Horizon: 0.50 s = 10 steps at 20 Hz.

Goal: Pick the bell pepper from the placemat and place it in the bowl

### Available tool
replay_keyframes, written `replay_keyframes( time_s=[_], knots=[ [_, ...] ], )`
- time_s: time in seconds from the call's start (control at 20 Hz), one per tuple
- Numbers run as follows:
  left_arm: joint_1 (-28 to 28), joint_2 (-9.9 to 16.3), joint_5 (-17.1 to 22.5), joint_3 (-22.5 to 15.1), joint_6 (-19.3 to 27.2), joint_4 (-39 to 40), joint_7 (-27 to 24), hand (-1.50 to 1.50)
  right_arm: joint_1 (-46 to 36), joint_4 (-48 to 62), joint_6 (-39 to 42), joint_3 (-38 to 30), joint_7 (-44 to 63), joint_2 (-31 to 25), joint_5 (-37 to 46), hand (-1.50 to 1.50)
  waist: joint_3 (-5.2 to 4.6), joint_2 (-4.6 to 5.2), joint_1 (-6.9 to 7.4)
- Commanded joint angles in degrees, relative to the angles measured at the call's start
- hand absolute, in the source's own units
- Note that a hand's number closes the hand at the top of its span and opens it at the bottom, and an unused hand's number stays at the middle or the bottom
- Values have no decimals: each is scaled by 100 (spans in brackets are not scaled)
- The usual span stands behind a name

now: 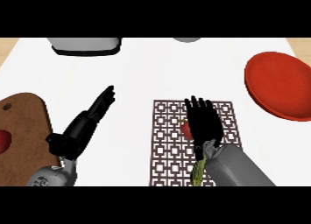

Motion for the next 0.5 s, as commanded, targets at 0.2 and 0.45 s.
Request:
replay_keyframes(
  time_s=[0.2,0.45],
  knots=[
    [0,3,96,323,-295,-50,156,0,-54,364,-227,-499,-888,151,176,150,1,-2,6],
    [20,-221,-192,192,-200,179,-98,0,-464,1035,-829,-549,-1488,216,672,150,0,4,14]
  ],
)
